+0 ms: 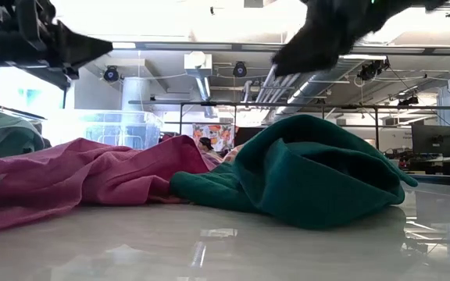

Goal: Sort microfiber towel by color & place in baskets
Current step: Put the bottom gray towel into the top transparent bin

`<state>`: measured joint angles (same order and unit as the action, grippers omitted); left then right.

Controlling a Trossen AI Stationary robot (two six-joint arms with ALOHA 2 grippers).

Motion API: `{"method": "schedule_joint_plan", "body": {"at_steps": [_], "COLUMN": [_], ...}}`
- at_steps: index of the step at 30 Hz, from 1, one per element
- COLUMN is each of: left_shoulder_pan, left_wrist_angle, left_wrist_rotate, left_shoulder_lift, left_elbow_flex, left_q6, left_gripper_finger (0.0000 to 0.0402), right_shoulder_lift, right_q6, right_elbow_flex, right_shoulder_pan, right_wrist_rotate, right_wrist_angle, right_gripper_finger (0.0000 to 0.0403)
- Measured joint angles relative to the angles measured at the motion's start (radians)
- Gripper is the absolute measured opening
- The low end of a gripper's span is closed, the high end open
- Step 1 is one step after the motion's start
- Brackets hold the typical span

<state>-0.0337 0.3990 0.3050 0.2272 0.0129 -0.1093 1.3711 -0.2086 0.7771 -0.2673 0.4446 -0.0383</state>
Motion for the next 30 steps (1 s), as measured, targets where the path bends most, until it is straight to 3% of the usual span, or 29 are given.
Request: {"method": "schedule_joint_plan", "body": {"at_steps": [5, 12, 17, 20, 23, 27, 30], "left_shoulder_pan": [-0.057, -0.145, -0.225, -0.277, -0.318, -0.343, -0.353], "left_wrist_angle": [0.064, 0.026, -0.230, -0.486, -0.791, -1.181, -1.379], "left_wrist_rotate": [0.085, 0.302, 0.376, 0.393, 0.346, 0.112, -0.029], "left_shoulder_lift": [0.148, 0.380, 0.550, 0.664, 0.785, 0.928, 1.009], "left_elbow_flex": [0.008, 0.138, 0.363, 0.530, 0.701, 0.917, 1.043], "left_q6": [0.025, 0.128, 0.215, 0.298, 0.421, 0.666, 0.869], "left_gripper_finger": [0.0000, 0.0000, 0.0000, 0.0000, 0.0000, 0.0000, 0.0000], "right_shoulder_lift": [0.073, 0.224, 0.313, 0.345, 0.356, 0.357, 0.358], "right_q6": [0.008, 0.018, 0.047, 0.023, -0.001, 0.018, 0.056], "right_elbow_flex": [-0.117, -0.144, -0.144, -0.144, -0.144, -0.143, -0.143], "right_shoulder_pan": [0.040, 0.054, 0.051, 0.043, 0.031, 0.006, -0.013], "right_wrist_rotate": [0.028, 0.015, -0.043, -0.052, -0.064, -0.072, -0.075], "right_wrist_angle": [-0.199, -0.415, -0.516, -0.557, -0.603, -0.643, -0.665], "right_gripper_finger": [0.0249, 0.0250, 0.0250, 0.0250, 0.0250, 0.0250, 0.0250]}}
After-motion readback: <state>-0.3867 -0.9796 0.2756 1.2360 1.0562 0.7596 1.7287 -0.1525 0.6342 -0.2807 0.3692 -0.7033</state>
